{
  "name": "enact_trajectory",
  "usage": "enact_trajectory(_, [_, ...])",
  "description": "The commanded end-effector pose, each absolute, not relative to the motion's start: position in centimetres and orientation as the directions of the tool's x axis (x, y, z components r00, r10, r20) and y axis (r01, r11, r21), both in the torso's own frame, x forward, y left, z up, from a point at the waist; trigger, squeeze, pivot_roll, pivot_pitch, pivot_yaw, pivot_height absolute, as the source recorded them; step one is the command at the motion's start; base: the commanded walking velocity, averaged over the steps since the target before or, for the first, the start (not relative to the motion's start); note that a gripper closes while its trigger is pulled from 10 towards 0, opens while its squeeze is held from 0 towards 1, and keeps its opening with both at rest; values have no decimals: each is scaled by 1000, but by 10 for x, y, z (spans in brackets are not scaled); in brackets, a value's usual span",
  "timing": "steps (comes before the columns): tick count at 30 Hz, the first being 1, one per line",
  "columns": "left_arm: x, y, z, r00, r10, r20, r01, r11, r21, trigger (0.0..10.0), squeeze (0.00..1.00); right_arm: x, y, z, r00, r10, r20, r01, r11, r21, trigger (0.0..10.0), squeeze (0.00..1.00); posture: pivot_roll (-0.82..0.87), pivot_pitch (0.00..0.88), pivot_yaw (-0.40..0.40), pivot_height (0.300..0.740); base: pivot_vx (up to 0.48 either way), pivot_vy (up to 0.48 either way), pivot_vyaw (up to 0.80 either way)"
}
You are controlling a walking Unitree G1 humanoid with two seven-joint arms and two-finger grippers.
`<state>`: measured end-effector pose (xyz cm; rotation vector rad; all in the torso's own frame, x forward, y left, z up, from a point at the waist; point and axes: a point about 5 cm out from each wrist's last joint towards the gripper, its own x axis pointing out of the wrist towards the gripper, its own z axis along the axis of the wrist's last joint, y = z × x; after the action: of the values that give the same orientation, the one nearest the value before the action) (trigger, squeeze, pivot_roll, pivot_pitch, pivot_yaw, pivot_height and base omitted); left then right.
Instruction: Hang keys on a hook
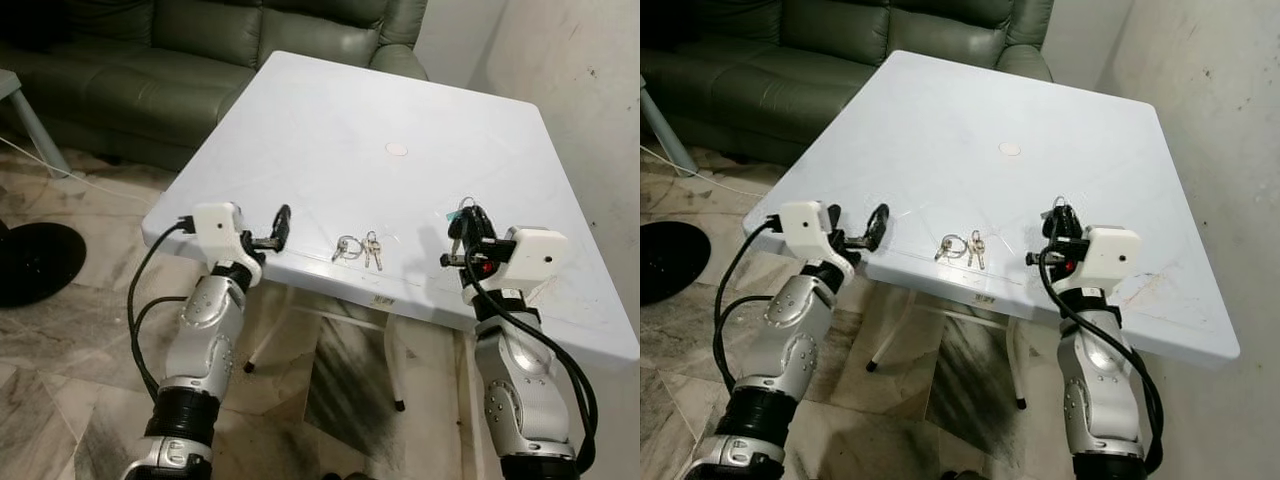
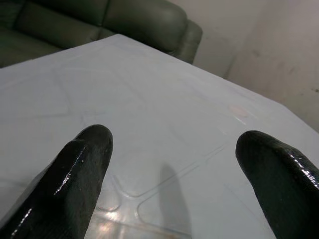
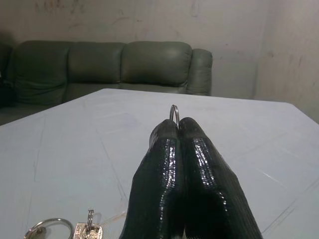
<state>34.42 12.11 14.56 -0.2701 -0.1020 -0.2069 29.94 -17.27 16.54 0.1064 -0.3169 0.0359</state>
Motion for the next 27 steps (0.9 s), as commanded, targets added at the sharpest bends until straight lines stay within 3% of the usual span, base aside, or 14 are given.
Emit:
enact_trajectory(1, [346, 118, 147, 972, -197, 131, 225, 939, -262, 10000, 0, 299, -174, 170, 946, 17, 323, -46, 995, 83, 10000, 0, 2, 57, -104, 719, 0, 285, 0])
enact_trajectory(27, [347, 120, 143, 975, -177, 135, 208, 938, -278, 10000, 0, 299, -172, 162, 960, 48, 277, -66, 996, 56, 10000, 0, 3, 35, -122, 719, 0, 347, 0])
